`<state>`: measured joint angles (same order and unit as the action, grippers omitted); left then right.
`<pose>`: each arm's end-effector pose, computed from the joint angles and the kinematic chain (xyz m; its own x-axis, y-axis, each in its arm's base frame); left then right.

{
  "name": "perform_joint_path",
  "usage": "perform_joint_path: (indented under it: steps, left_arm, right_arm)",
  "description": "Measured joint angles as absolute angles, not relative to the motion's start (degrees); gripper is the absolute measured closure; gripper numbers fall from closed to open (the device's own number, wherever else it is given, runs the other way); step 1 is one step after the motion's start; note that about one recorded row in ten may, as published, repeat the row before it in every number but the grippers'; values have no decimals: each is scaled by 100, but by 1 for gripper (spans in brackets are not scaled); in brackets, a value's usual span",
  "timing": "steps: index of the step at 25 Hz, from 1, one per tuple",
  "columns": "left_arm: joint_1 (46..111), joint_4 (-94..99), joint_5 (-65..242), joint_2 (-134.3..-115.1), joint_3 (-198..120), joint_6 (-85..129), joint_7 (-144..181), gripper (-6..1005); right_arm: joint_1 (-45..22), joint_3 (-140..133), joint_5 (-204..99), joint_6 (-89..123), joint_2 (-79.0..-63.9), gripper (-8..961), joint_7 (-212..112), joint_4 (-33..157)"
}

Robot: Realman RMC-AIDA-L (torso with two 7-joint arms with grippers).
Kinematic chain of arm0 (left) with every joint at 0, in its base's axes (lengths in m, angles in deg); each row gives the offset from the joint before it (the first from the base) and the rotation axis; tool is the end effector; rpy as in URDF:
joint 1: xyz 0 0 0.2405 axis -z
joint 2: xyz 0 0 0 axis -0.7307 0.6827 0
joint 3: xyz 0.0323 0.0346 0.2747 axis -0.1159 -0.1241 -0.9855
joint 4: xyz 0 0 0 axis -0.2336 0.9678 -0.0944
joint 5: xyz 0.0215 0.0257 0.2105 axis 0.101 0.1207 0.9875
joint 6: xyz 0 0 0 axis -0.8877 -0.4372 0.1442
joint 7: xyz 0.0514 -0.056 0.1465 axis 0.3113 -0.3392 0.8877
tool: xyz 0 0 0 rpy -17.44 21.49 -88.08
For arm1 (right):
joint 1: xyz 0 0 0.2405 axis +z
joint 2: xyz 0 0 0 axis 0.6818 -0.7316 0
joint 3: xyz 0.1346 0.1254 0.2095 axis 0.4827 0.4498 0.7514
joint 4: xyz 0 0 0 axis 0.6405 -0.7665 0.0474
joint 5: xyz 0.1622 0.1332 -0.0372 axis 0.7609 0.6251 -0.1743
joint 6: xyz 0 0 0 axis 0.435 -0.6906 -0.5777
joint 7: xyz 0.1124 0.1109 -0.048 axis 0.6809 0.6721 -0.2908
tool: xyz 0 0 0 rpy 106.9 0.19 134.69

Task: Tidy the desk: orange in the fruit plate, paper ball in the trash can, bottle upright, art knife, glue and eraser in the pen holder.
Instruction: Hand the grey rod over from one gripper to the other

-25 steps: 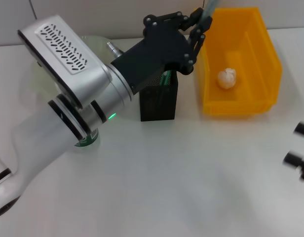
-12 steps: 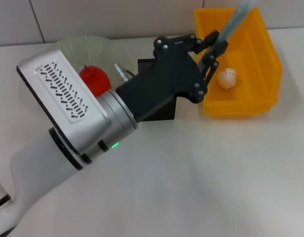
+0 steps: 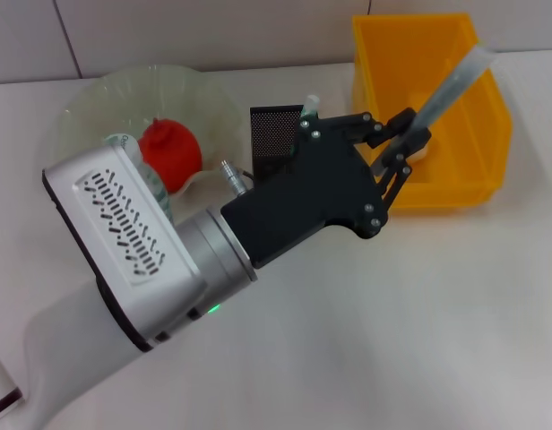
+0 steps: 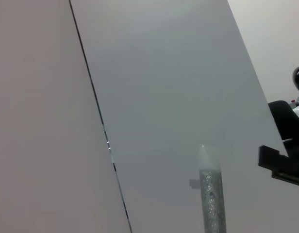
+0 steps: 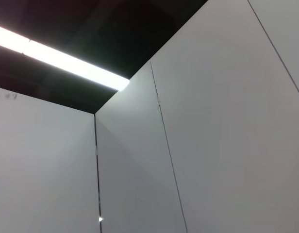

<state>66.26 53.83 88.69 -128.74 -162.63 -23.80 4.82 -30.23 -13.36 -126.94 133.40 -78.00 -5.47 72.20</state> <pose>-0.1173 0.2922 -0.1329 0.6359 -0.3520 0.6868 0.0999 -0.8449 -0.5255 0.2991 0.2097 0.0387 0.2354 0.2783 -0.9312 -0.5369 -0.7614 -0.3633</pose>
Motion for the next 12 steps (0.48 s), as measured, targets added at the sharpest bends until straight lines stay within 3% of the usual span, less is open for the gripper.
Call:
perform_joint_path:
  steps: [12]
  left_arm:
    - [6601, 5279, 9121, -12871, -16347, -2353, 552, 869]
  right_arm:
    - [-2772, -1456, -12980, 13092, -7810, 236, -823, 7153]
